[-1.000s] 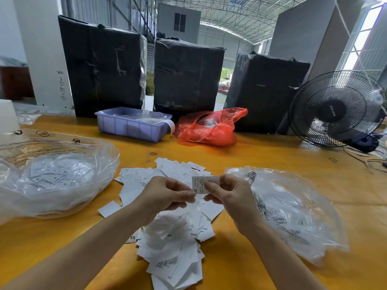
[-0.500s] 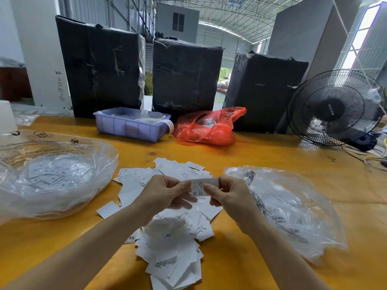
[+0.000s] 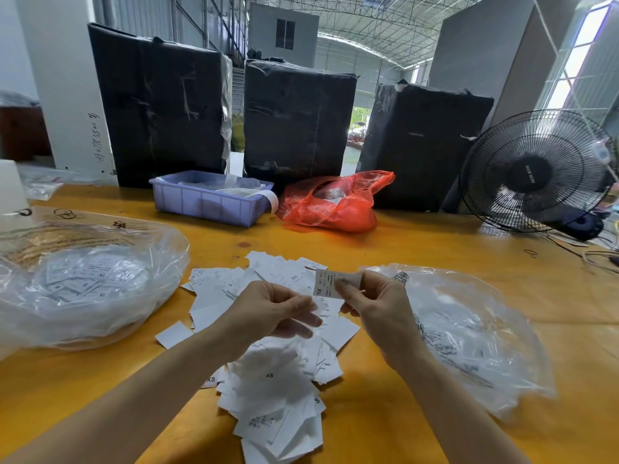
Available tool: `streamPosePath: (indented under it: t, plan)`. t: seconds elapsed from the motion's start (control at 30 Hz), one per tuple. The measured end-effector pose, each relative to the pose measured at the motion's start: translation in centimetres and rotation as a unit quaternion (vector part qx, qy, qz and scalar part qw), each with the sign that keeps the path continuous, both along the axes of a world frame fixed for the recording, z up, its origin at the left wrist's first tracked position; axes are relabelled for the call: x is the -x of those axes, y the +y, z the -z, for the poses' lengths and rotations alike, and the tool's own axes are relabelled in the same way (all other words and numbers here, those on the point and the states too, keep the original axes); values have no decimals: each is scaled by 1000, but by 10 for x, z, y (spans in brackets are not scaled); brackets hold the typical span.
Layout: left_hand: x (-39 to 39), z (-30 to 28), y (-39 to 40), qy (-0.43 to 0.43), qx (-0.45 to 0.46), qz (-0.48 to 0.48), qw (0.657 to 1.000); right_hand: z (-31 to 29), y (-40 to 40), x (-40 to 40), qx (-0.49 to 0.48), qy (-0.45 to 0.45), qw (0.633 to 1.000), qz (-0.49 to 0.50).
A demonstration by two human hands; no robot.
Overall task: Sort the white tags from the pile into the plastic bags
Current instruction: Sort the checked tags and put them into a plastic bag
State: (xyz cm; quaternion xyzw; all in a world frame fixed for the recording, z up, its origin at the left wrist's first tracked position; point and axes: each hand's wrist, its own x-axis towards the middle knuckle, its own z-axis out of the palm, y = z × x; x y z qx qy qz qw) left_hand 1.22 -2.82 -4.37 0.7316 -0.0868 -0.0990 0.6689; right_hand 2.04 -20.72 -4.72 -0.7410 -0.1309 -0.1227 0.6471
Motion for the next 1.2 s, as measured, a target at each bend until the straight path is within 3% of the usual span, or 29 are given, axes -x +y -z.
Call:
streamPosePath:
  t: [0.37,0.6,0.77,1.07,1.2]
  plan:
    - [0,0,0,-3,-2,-5,1000,-1,-1,-1,-26,-15,1000,3]
    - [-1,0,1,-5,10,-16,1000,2,1,-2,100,-60,992,48]
    - [-2,0,1,-6,8,-21,1000,3,1,-2,115,-65,990,49]
    - [-2,1,3,-3,-9,-11,1000,1,-2,1,64,61,994,-70]
    - [-2,0,4,0,-10,-3,1000,0,-5,0,60,90,991,-75]
